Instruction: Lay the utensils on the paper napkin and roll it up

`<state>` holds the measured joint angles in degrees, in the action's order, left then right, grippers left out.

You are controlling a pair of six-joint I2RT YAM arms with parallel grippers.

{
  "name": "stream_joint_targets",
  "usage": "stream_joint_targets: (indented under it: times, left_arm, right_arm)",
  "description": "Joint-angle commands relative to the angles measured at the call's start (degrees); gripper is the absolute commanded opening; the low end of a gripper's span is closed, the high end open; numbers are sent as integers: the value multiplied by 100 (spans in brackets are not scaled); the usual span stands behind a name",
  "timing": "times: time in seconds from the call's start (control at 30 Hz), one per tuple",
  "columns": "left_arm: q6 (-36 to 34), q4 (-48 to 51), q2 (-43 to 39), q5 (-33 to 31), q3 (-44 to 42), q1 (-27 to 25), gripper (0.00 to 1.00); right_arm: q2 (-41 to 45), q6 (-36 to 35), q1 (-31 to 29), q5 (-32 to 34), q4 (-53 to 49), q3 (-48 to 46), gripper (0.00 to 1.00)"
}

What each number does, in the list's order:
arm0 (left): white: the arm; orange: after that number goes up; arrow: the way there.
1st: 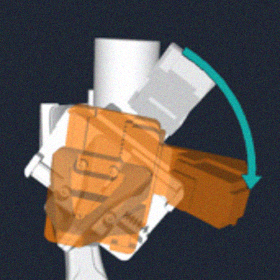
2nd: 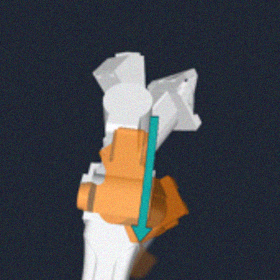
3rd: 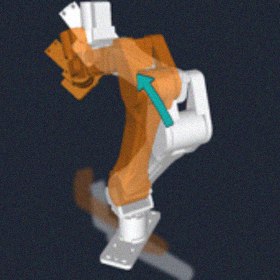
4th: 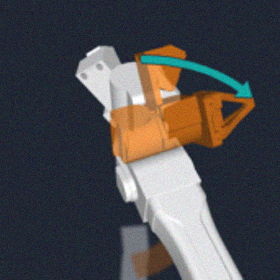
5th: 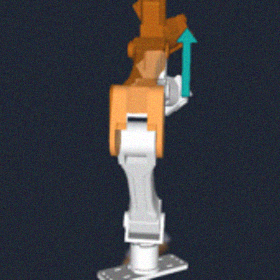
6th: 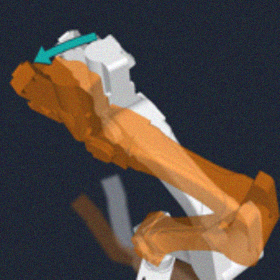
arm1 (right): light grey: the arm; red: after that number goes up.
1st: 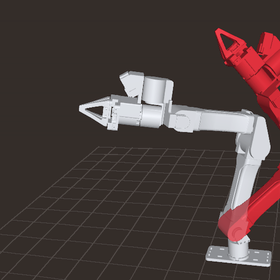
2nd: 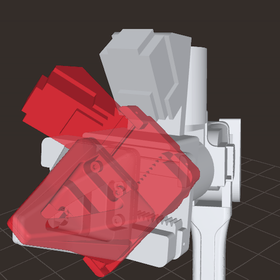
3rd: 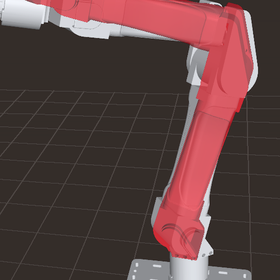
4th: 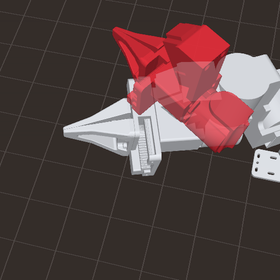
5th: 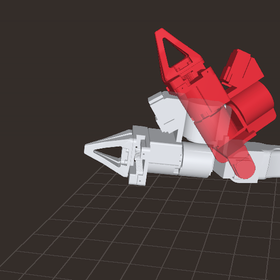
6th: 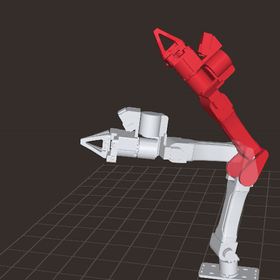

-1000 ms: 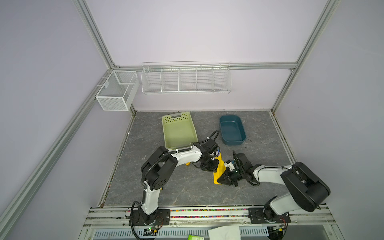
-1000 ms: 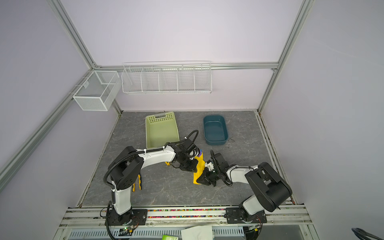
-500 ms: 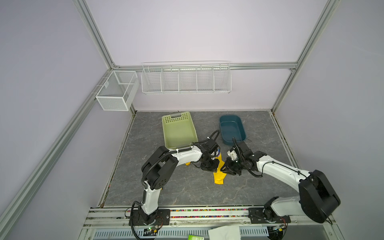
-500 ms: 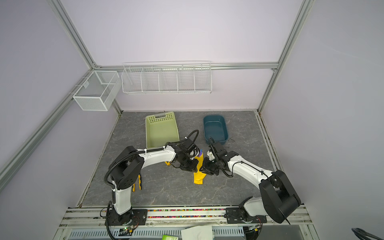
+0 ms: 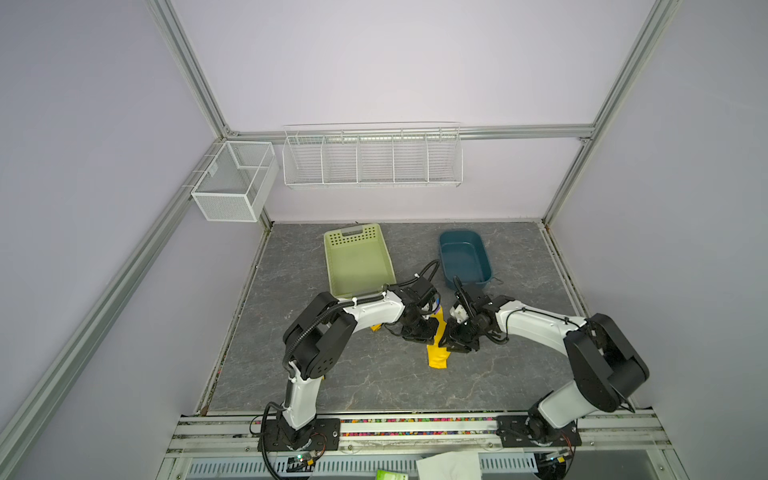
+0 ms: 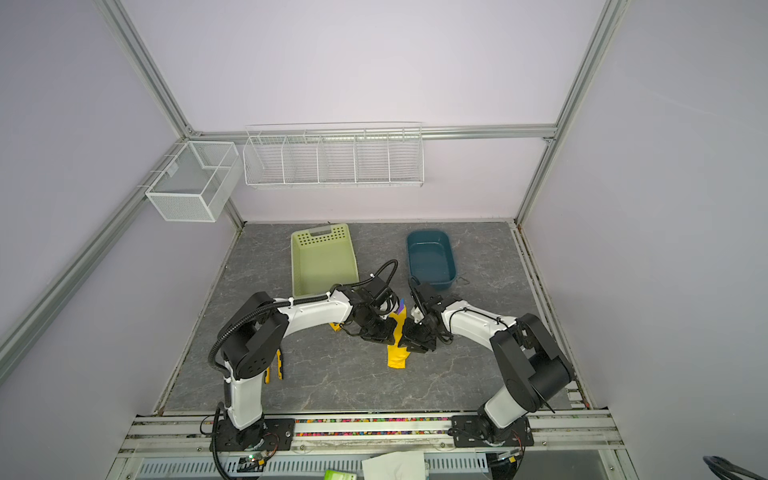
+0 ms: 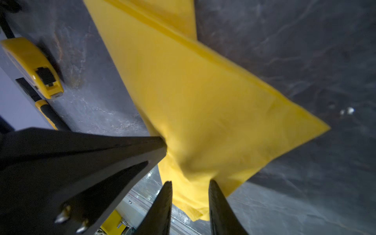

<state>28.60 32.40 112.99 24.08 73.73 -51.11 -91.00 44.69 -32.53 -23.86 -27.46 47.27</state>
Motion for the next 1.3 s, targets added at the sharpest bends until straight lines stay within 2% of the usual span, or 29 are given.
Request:
stream_joint_targets:
  times: [0.0, 0.33, 0.43, 0.57, 0.77, 0.87, 1.0, 1.27]
  left_arm:
    - [-30, 100, 214, -140, 98, 28, 0]
    - [20, 27, 224, -86, 98, 29, 0]
    - [52, -23, 198, -70, 66, 30, 0]
    - [41, -2, 69, -172, 54, 34, 0]
    - [229, -281, -535, -298, -217, 239, 0]
    - [443, -623, -933, -267, -525, 392, 3]
    - [979, -1518, -1375, 132, -1234, 692, 8]
    - [1607, -2700, -1318, 908, -1918, 900, 19]
  right_arm:
    - [-185, -115, -42, -118, 115, 50, 35]
    - [-484, -13, -42, -269, 572, -190, 33]
    - [-515, 9, -38, -251, 637, -264, 28]
    - [-493, 27, -34, -206, 711, -380, 17]
    - [-335, 97, 55, -274, 906, -556, 8]
    - [-194, 117, 131, -409, 1006, -612, 7]
    - [-73, 178, 278, -705, 1199, -700, 7]
    - [159, 448, 440, -1162, 1612, -820, 7]
